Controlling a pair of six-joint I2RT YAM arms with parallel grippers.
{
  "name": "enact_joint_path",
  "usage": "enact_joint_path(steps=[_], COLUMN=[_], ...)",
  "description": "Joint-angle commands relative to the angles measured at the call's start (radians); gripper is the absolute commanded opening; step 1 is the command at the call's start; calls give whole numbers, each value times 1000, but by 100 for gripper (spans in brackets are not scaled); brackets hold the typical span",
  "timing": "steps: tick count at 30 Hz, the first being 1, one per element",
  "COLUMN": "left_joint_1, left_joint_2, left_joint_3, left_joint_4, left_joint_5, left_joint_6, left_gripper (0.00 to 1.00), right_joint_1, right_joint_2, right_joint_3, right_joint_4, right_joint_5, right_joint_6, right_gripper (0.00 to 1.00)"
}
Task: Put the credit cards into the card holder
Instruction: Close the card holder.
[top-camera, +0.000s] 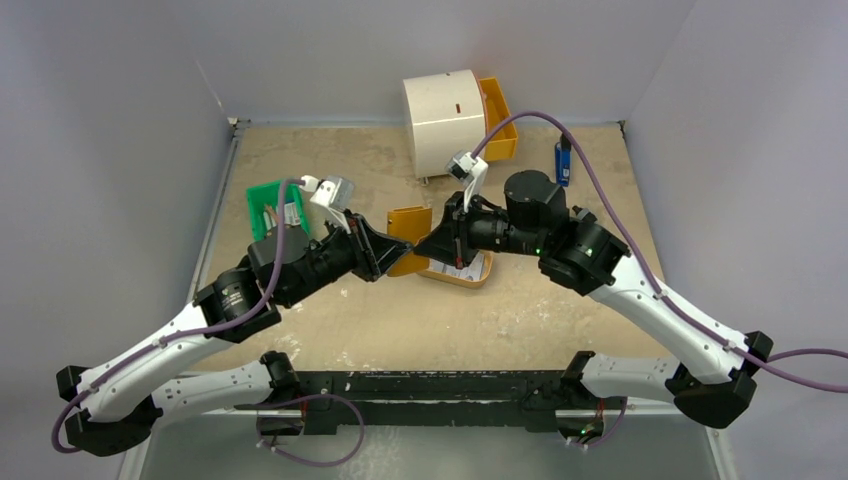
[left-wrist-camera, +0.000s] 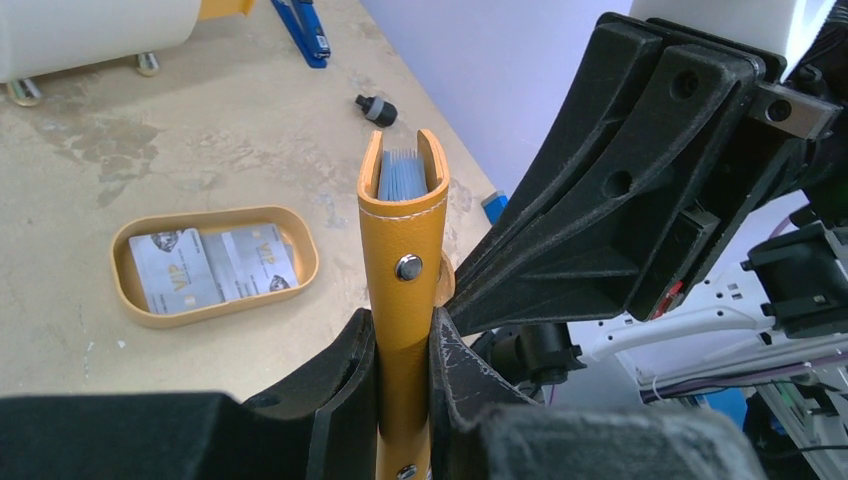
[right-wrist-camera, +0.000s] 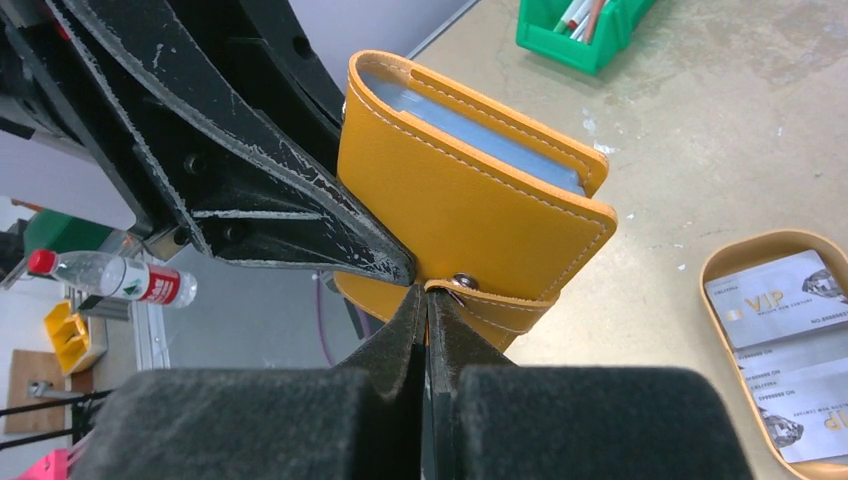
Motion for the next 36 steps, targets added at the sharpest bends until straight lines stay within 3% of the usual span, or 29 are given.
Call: enact_joint_path(steps=[1, 11, 22, 36], left_joint_1=[-31, -31, -31, -31], left_joint_2=[-5, -41, -51, -101], left_joint_3=[22, 11, -2, -10], left_joint_4=[210, 211, 311, 358], left_joint_5=[315, 304, 477, 546], left_joint_6=[-55, -50, -92, -113], left_gripper=[0, 0, 0, 0], right_joint_1=[5, 4, 3, -8], right_joint_2=[31, 31, 37, 38], right_joint_3=[46, 54, 43, 40], right_joint_4=[83, 63, 68, 69], right_joint_5=[8, 4, -27, -47], right_joint_6=[-17, -25, -23, -16], right_gripper=[0, 0, 0, 0])
